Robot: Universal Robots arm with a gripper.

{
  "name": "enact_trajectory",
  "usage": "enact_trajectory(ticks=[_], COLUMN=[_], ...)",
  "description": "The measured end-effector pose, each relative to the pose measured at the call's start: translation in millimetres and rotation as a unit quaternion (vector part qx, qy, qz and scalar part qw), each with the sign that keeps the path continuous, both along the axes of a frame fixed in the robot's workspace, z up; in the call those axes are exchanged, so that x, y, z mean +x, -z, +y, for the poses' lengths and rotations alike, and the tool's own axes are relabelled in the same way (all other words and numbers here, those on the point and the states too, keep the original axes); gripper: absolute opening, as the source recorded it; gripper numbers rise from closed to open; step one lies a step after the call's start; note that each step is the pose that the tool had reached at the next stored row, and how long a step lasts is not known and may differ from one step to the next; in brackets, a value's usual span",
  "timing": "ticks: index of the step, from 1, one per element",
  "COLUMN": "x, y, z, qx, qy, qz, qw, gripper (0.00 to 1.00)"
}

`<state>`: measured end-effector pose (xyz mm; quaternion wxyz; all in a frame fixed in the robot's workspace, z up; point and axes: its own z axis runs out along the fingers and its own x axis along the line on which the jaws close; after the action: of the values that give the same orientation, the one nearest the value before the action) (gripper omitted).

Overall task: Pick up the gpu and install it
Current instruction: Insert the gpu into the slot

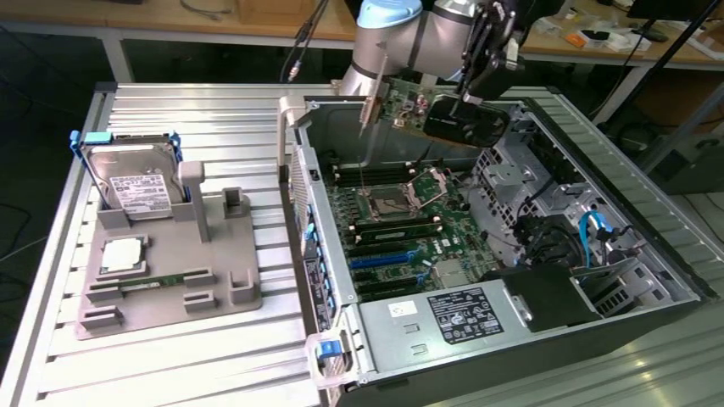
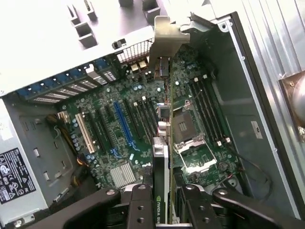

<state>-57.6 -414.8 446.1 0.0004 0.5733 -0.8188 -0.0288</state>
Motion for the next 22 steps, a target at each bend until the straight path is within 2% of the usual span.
enact_trajectory(ticks=[2,4,6,7,8,9,10,11,14,16,17,22], x=[1.7,2.7,4.1,5.6,6.4,7.7,9.2,10.4,10.5,10.5,10.6,10.5], y=[0.0,0.0,0.0,0.0,0.0,0.0,0.0,0.0,0.0,0.1,0.1,1.0], z=[0.0,0.0,0.0,0.0,0.0,0.0,0.0,0.0,0.0,0.1,0.1,0.0], qx=[0.001,0.0016,0.0026,0.004,0.0047,0.0058,0.007,0.0075,0.0074,0.0058,0.0057,0.0057], qy=[-0.037,-0.058,-0.088,-0.113,-0.129,-0.157,-0.189,-0.21,-0.21,-0.21,-0.21,-0.21], qz=[0.0,0.0,0.0,-0.0001,-0.0001,-0.0001,-0.0001,-0.0001,-0.0004,-0.0076,-0.0085,-0.0085], qw=[0.9993,0.9983,0.9961,0.9936,0.9916,0.9876,0.982,0.9777,0.9776,0.9776,0.9776,0.9776], gripper=[0.27,0.27,0.27,0.27,0.27,0.27,0.27,0.27,0.27,0.27,0.27,0.27])
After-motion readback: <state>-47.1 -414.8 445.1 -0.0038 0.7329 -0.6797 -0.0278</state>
